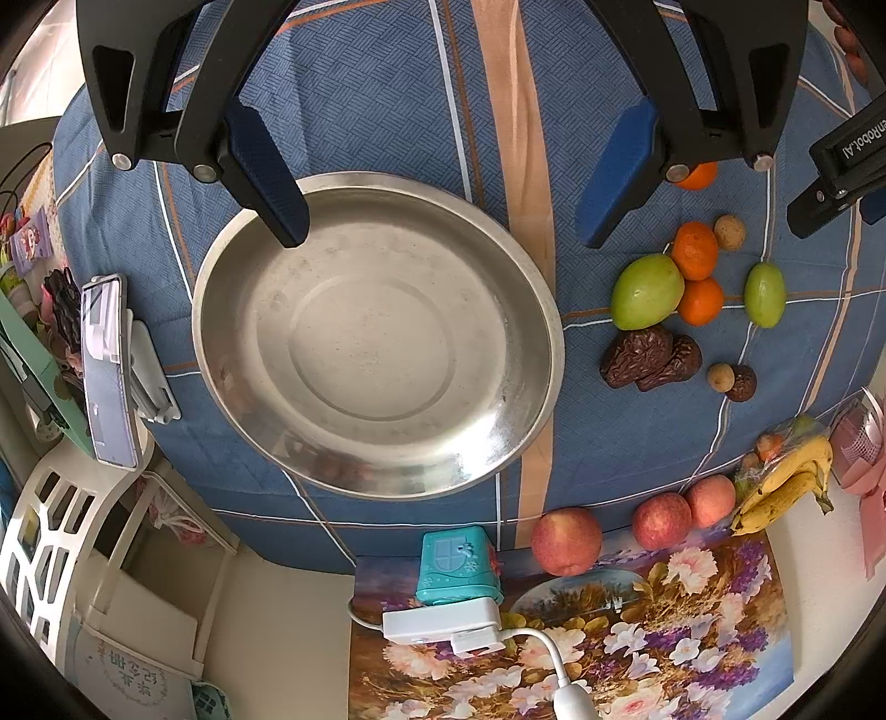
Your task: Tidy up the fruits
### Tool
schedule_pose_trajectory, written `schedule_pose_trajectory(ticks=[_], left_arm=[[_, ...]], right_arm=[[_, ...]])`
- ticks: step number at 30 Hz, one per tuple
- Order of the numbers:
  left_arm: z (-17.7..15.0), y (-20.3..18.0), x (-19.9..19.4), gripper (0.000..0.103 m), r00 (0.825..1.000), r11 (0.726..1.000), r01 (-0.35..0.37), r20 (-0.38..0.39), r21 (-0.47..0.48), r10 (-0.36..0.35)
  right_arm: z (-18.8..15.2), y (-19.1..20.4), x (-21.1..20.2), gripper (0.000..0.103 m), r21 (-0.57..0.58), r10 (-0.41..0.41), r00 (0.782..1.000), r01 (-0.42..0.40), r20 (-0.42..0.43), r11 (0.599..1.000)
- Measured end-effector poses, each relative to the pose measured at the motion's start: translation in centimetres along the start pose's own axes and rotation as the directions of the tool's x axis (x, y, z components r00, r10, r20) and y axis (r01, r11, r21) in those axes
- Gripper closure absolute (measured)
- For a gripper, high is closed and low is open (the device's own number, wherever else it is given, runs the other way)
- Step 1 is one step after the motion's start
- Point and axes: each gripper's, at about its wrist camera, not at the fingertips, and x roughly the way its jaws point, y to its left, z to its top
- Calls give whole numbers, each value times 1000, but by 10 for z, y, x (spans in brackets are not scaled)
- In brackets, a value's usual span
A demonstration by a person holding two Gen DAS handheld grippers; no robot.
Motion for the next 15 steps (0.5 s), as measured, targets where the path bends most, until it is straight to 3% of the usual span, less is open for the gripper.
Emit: schedule_pose_trajectory(ticks=[15], left_arm=[[-1, 2, -5, 0, 998, 1000, 10, 56, -19, -9]], right_arm=[[0, 0, 0, 6, 0, -2, 1000, 2, 1, 1000]])
